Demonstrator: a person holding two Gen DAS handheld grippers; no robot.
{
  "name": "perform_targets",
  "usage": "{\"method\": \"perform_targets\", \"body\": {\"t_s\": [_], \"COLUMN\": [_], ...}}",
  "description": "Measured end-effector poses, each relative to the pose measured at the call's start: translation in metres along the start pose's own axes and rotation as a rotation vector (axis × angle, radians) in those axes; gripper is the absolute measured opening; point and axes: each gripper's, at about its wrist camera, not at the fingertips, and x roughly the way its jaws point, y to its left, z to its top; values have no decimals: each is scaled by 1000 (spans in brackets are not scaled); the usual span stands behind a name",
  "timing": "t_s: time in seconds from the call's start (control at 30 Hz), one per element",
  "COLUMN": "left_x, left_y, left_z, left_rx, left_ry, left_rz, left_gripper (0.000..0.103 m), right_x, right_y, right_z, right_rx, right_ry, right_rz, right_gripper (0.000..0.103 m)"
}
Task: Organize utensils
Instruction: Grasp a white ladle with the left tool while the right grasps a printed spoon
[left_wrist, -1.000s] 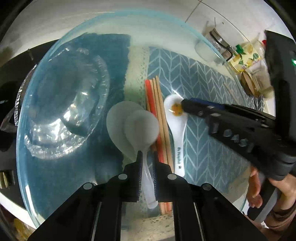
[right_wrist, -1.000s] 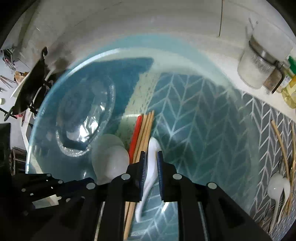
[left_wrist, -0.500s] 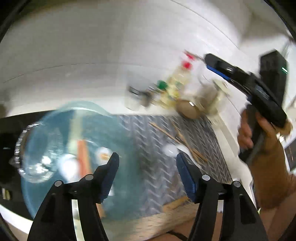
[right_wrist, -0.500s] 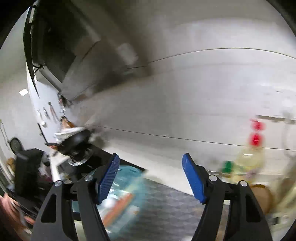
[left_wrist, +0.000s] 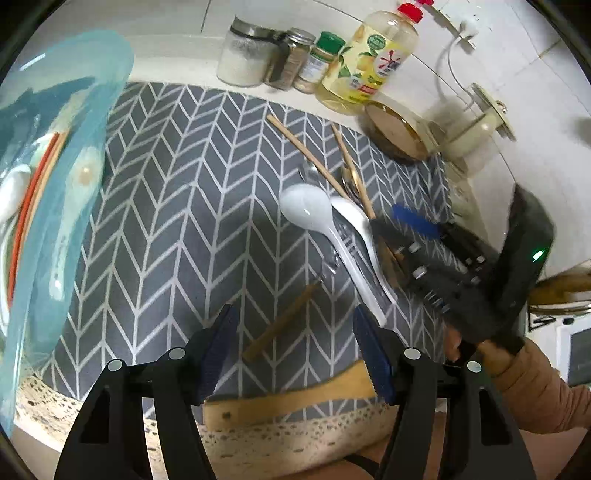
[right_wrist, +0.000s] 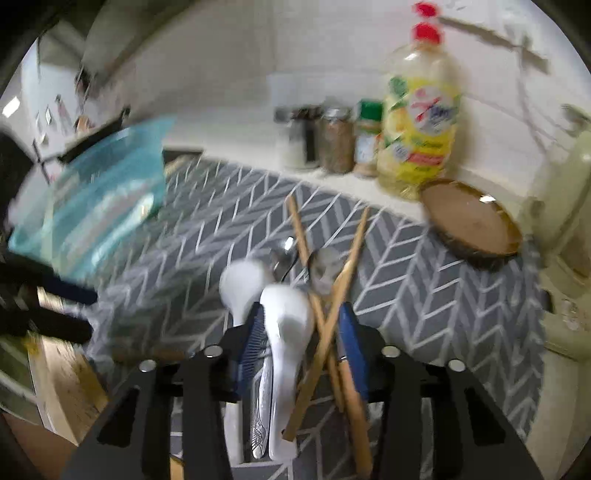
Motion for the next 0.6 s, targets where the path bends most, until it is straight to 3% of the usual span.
{"method": "perform_targets", "body": {"t_s": [0.13, 0.23, 0.33, 0.43, 0.6], "left_x": [0, 5, 19, 41, 76], "left_y": [-4, -7, -14, -26, -45], "left_z": [4, 11, 22, 32, 42], "left_rx": [-11, -39, -69, -83, -53], "left_ry": [-18, -41, -60, -45, 25], "left_rz": [36, 23, -10, -1, 29], "left_gripper": [66, 66, 65, 61, 53], "right_x": [15, 22, 23, 18, -3], "right_y": [9, 12, -14, -49, -84], "right_z": [-12, -11, -7, -15, -33], "right_rx": [-83, -115, 59, 257, 358], "right_ry": [19, 21, 41, 34, -6], "right_rz": [-6, -40, 42, 150, 112], "right_gripper": [37, 25, 8, 8, 8]}}
